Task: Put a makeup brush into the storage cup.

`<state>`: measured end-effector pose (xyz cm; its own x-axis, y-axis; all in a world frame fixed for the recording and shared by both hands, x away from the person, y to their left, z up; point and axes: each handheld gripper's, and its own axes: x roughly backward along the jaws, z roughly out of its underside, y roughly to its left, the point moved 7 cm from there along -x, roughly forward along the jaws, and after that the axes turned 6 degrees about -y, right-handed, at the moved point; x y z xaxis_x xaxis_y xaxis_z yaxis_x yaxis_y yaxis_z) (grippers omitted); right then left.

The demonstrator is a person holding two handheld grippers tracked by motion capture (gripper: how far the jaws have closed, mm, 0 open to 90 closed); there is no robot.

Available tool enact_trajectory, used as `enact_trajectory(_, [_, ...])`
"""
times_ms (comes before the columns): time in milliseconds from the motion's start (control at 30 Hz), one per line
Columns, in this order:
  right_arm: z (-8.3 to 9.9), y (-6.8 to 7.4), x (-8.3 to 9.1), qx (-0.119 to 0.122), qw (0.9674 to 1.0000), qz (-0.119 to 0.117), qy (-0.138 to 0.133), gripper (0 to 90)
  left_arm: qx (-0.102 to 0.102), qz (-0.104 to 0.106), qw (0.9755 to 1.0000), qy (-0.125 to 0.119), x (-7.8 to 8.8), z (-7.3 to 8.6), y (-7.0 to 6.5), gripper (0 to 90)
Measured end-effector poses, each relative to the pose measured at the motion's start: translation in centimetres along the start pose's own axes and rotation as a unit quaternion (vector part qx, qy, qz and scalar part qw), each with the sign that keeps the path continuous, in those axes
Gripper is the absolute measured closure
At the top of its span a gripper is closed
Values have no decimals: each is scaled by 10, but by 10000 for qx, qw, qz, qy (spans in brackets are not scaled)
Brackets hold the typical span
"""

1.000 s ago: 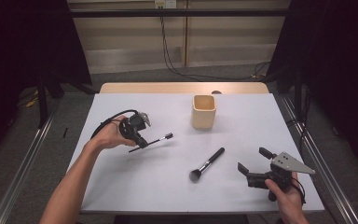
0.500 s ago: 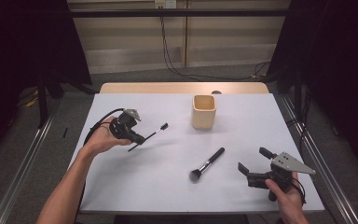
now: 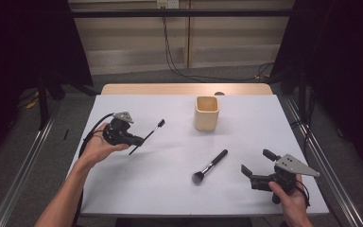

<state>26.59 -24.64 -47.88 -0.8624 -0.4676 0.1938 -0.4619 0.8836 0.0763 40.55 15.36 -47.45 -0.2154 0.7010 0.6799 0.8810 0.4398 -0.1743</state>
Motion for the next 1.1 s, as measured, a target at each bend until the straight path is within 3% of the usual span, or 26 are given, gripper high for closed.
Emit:
enact_trajectory(467, [0, 0, -1, 15, 10000, -25, 12, 2, 305, -298, 9968, -677, 5, 2, 0, 857])
enact_trajectory(700, [0, 1, -1, 12, 10000, -25, 13, 3, 310, -374, 9927, -1103, 8, 5, 1, 858])
enact_trajectory(867, [0, 0, 0, 52, 10000, -16, 4, 3, 389, -501, 9871, -1471, 10, 4, 2, 857])
enact_trajectory(933, [0, 0, -1, 13, 10000, -4, -3, 3, 350, -507, 9839, -1677, 11, 2, 1, 857])
enact_trajectory(1000, [0, 0, 0, 34, 10000, -12, -1, 3, 234, -530, 9823, -1783, 12, 2, 0, 857])
enact_trajectory(1100, [0, 0, 0, 33, 10000, -8, 0, 3, 254, -528, 9787, -1967, 12, 3, 0, 857])
